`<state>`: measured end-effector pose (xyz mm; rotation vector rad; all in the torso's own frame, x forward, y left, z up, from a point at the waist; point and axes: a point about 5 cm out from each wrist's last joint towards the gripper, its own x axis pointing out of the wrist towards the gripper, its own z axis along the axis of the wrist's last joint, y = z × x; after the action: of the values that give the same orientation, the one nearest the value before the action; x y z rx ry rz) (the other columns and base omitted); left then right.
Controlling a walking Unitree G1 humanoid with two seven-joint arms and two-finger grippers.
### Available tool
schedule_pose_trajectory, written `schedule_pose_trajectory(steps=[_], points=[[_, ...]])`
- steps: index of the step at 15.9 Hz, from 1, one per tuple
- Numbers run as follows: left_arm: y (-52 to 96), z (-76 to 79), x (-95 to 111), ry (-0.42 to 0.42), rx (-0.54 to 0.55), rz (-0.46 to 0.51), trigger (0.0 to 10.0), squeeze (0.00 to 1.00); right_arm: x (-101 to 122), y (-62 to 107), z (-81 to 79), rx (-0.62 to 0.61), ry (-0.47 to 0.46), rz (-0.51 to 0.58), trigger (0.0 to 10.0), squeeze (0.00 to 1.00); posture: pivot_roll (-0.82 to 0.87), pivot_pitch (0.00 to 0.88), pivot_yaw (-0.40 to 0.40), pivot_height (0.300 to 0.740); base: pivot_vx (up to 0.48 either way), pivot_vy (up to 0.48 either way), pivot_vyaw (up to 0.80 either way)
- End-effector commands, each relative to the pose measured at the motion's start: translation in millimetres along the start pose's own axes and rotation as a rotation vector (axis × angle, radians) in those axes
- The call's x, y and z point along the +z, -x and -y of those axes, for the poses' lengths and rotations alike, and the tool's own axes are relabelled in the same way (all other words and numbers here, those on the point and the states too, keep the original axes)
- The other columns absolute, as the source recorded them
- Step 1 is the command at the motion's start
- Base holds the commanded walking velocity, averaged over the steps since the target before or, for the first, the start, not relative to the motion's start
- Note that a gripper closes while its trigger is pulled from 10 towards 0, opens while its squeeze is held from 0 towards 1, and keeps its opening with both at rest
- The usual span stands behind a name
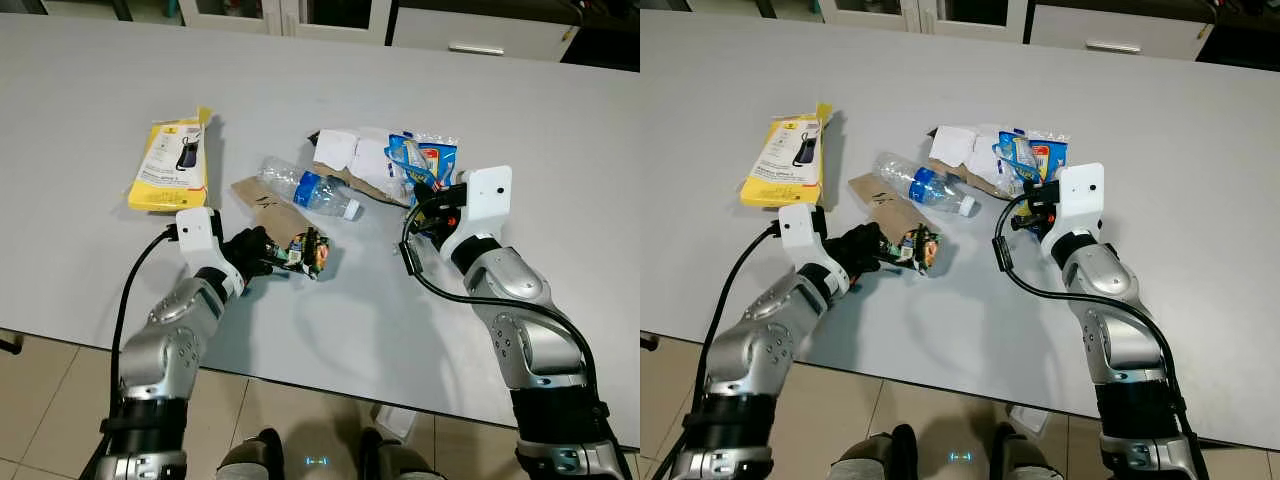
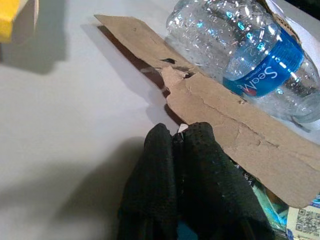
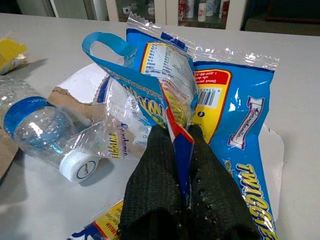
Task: Picking trash to rubbish bin
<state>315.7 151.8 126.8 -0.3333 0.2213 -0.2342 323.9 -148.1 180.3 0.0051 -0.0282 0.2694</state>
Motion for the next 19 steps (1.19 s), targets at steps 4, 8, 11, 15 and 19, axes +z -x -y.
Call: schedule_pose_trajectory(steps=[4,8,11,15,19], points=[[5.9,-11.2,-25.2,-0.025,0.094,-0.091,0.0,0.00,1.8,-1.8,-0.2,0.002,0.005,-0.005,10.0,0.00,-0.11,0.217,0.008,0.740,0.000,0.000,0.00],[8.0,-7.9,-13.8,-0.075,0.102,-0.005,0.0,0.00,1.8,-2.1,-0.1,0.002,0.005,-0.003,10.0,0.00,-0.11,0.217,0.008,0.740,0.000,0.000,0.00],[16.1,-1.0,5.2,-0.194,0.134,0.139,0.0,0.00,2.0,-3.1,-0.6,0.004,0.004,-0.001,10.0,0.00,-0.10,0.214,0.007,0.740,0.000,0.000,0.00],[33.4,3.8,34.8,-0.361,0.201,0.331,0.0,0.00,2.1,-4.2,0.0,0.006,0.004,-0.001,10.0,0.00,-0.09,0.212,0.000,0.740,0.000,0.000,0.00],[54.0,4.4,53.2,-0.443,0.271,0.435,0.0,0.00,1.3,-6.7,-2.1,0.013,-0.001,-0.001,10.0,0.00,-0.08,0.208,-0.005,0.740,0.000,0.000,0.00]])
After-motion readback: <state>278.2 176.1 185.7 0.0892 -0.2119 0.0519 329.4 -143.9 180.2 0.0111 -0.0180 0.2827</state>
